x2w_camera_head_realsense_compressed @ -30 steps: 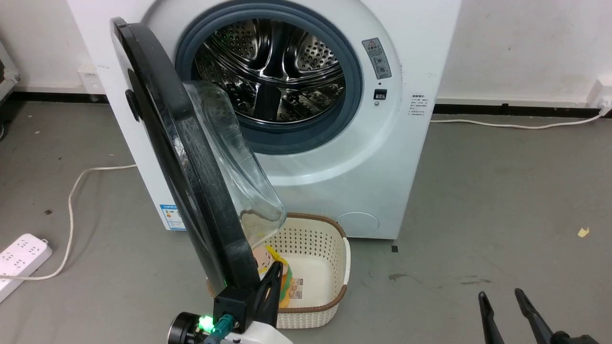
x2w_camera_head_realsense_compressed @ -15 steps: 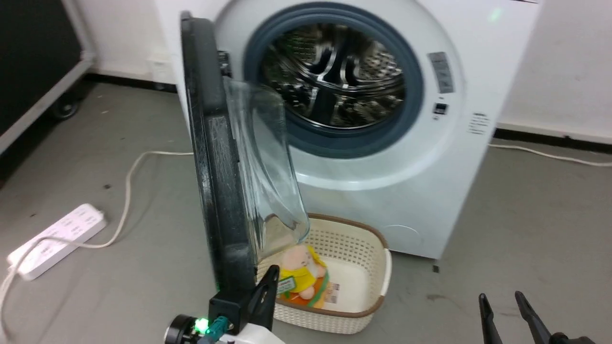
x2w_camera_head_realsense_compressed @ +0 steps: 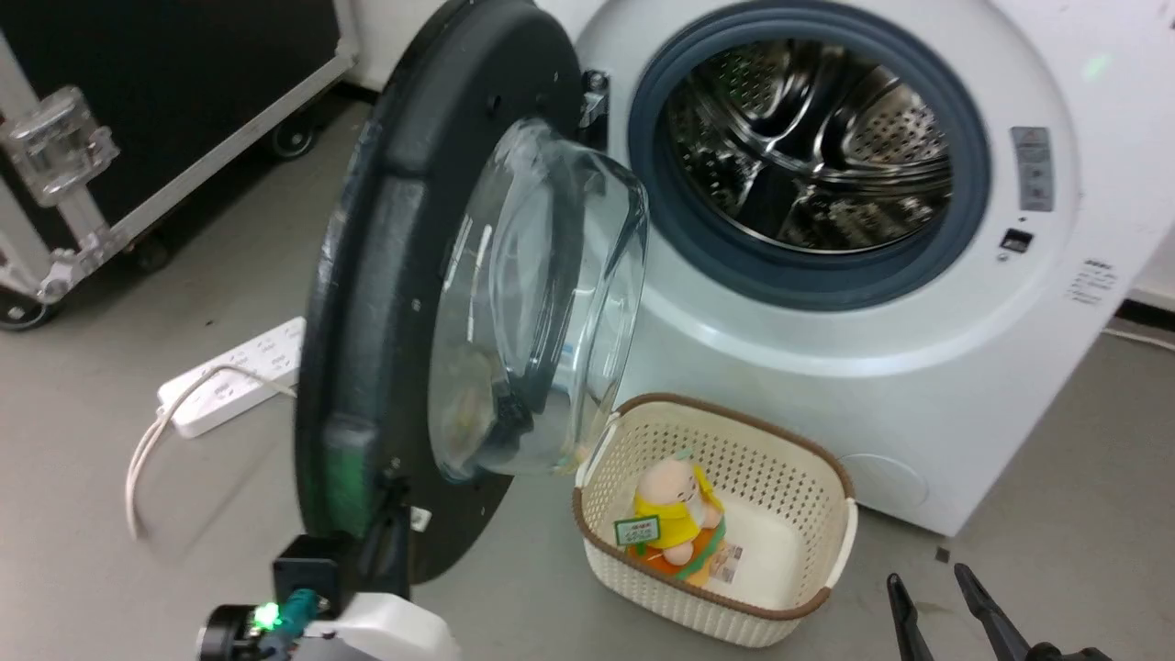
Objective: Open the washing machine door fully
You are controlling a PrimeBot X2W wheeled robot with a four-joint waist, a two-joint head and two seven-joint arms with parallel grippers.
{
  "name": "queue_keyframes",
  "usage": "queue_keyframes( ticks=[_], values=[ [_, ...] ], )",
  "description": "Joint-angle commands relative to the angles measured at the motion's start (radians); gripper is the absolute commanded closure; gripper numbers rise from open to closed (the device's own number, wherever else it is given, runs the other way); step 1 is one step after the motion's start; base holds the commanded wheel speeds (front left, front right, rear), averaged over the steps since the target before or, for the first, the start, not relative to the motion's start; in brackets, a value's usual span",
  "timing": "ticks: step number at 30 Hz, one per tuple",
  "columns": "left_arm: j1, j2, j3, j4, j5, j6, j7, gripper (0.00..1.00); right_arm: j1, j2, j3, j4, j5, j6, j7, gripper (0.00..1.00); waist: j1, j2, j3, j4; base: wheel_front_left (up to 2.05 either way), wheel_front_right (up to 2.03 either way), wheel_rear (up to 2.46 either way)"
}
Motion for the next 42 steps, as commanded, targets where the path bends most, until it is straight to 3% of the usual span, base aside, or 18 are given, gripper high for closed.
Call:
queue_keyframes(
  ticks=[1,13,26,33,42],
  values=[
    [0.001,0.012,0.016,-0.005,-0.008,0.009,0.005,1.00,0.007,0.003,0.006,0.004,-0.011,0.001,-0.004,0.00,0.0000,0.0000,0.025,0.021,0.00,0.00,0.00],
    [-0.131,0.110,0.162,0.025,-0.079,0.021,0.035,1.00,-0.051,0.003,0.015,-0.013,-0.087,0.001,-0.004,0.00,0.0000,0.0000,0.212,-0.004,0.00,0.00,0.00],
    [-0.336,0.278,0.308,0.246,-0.129,0.000,0.006,1.00,-0.113,-0.007,-0.005,-0.046,-0.135,0.001,0.017,0.00,0.0000,0.0000,0.338,-0.048,0.00,0.00,0.00],
    [-0.405,0.305,0.339,0.367,-0.155,-0.018,-0.058,1.00,-0.128,-0.014,-0.007,-0.058,-0.134,0.001,0.028,0.00,0.0000,0.0000,0.367,-0.062,0.00,0.00,0.00],
    [-0.391,0.294,0.293,0.374,-0.127,-0.037,-0.108,1.00,-0.134,-0.009,-0.014,-0.036,-0.118,0.001,0.019,0.00,0.0000,0.0000,0.291,-0.087,0.00,0.00,0.00]
  ],
)
